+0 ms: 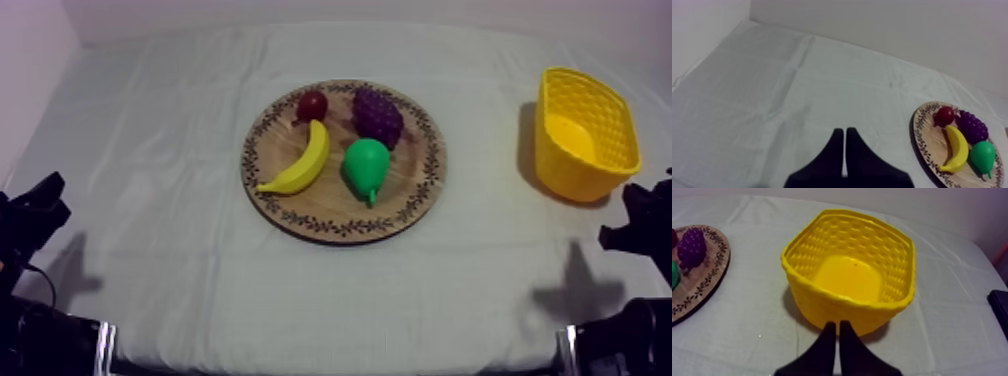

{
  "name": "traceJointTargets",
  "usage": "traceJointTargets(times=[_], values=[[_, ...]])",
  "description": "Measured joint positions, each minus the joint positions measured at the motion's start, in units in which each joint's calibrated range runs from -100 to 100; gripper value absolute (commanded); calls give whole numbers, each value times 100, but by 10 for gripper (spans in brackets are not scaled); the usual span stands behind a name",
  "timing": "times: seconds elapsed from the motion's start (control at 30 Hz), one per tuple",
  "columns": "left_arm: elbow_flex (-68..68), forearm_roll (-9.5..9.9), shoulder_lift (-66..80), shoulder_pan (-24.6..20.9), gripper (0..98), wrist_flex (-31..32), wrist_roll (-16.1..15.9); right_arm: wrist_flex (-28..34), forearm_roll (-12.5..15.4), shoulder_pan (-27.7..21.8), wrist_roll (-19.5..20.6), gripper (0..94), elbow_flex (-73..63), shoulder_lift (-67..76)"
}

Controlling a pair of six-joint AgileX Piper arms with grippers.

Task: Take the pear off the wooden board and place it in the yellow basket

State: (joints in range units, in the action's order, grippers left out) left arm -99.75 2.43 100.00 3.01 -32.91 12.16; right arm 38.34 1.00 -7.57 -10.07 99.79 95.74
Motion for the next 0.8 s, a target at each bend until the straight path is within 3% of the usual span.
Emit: traceJointTargets(times=[0.8], values=[[0,0,0,0,1,0,0,271,97,17,170,5,-412,-62]])
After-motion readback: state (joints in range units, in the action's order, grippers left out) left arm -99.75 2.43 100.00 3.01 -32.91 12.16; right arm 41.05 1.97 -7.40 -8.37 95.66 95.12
